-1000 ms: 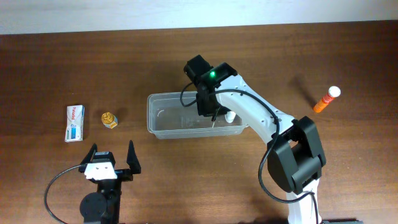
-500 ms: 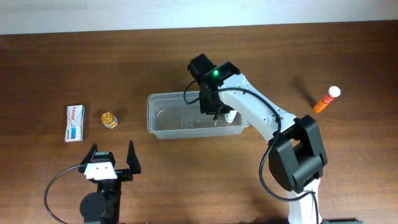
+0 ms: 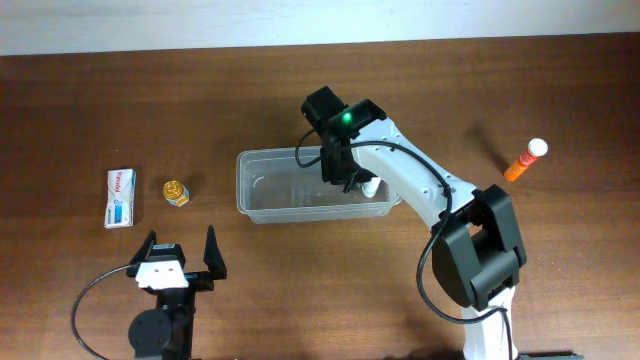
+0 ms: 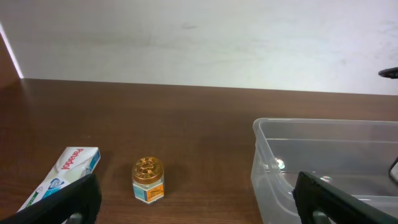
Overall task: Pack container
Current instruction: 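Lower brown bottle beside white bottle in container and release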
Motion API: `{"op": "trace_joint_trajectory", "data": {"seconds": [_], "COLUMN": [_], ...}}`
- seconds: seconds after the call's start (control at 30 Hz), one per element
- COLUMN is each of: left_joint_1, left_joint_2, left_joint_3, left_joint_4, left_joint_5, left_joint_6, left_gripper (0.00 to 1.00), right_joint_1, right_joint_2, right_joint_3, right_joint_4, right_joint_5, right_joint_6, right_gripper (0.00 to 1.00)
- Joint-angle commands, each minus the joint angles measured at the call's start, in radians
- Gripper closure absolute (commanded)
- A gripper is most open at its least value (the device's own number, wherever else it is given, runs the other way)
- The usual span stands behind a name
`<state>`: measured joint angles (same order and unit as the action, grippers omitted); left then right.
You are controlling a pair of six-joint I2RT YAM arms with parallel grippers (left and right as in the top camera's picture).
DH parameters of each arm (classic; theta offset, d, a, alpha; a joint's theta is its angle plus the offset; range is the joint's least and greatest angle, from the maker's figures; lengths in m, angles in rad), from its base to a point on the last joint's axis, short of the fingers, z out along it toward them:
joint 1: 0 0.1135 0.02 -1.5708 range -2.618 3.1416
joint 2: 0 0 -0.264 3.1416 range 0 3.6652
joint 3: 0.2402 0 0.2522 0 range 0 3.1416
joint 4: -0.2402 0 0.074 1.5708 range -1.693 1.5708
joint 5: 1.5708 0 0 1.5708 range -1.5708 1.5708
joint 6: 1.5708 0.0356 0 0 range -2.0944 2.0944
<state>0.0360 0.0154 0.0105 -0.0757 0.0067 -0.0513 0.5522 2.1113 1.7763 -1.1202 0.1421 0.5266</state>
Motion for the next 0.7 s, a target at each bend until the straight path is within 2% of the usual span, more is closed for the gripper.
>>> {"op": "trace_joint_trajectory", "data": {"seconds": [0.0,0.5,0.67], "left_joint_1": [0.006,0.006,0.006], "left_joint_2": [-0.009,-0.009,-0.009], "left_joint_3": [-0.002,-0.002,-0.002], "left_joint_4": [-0.007,-0.008,-0.008], "left_joint_5": [-0.004,-0.004,-0.004], "left_joint_6": [0.012,0.012,0.012], "left_gripper": [0.01,0.01,0.01], "right_joint_1": [-0.004,-0.004,-0.019], "right_joint_2": [0.007,0.006,0.006], "right_joint_3": [-0.004,-0.003,0.052], "right_joint_4": [0.003,0.014,-0.019], "right_joint_5": [0.010,0.001,0.005], "right_joint_6": [0.009,-0.033,-0.052], "right_gripper": [0.62,0.61,0.57]}}
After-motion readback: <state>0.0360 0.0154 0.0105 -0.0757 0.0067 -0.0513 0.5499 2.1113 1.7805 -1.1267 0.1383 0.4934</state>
